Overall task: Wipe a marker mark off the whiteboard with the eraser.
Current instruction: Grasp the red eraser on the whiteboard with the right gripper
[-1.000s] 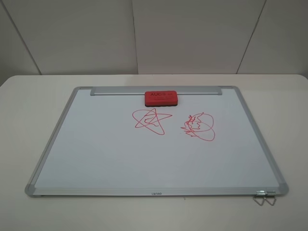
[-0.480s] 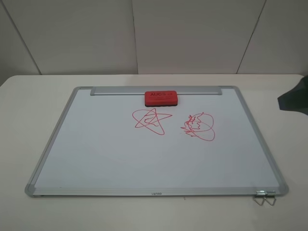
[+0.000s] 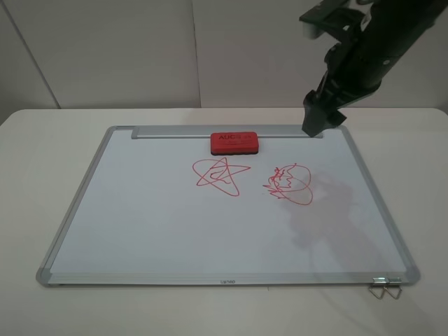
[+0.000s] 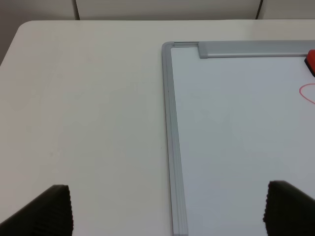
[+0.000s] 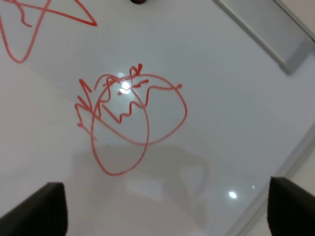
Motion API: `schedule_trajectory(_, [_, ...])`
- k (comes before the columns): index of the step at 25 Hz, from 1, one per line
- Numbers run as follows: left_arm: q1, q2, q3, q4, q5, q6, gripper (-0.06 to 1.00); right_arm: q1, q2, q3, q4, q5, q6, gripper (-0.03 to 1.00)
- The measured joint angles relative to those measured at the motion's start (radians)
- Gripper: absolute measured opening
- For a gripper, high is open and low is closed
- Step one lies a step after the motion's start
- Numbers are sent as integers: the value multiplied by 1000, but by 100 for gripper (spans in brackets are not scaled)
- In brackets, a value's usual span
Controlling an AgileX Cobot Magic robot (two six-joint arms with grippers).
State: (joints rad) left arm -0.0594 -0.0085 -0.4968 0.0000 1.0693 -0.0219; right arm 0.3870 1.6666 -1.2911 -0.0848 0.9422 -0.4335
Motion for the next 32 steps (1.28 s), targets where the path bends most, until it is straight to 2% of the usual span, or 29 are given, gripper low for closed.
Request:
schedule_trajectory(2, [0,0,0,0,0,0,77,18,104,-114,6,33,-103,72])
schedule_trajectory(6, [0,0,0,0,0,0,77,24,291,-343,79,74,-233,72])
schedule_trajectory(11, [0,0,0,0,0,0,77,24,451,-530,182,125,-409,68])
schedule_trajectory(15, [0,0,0,0,0,0,77,24,516,-588,193,134,-489,67])
schedule_trajectory(22, [0,0,0,0,0,0,77,44,595,-605,185,74,-607,67])
schedule_trajectory(32, [0,0,0,0,0,0,77,91,726,-740,162,84,-619,65])
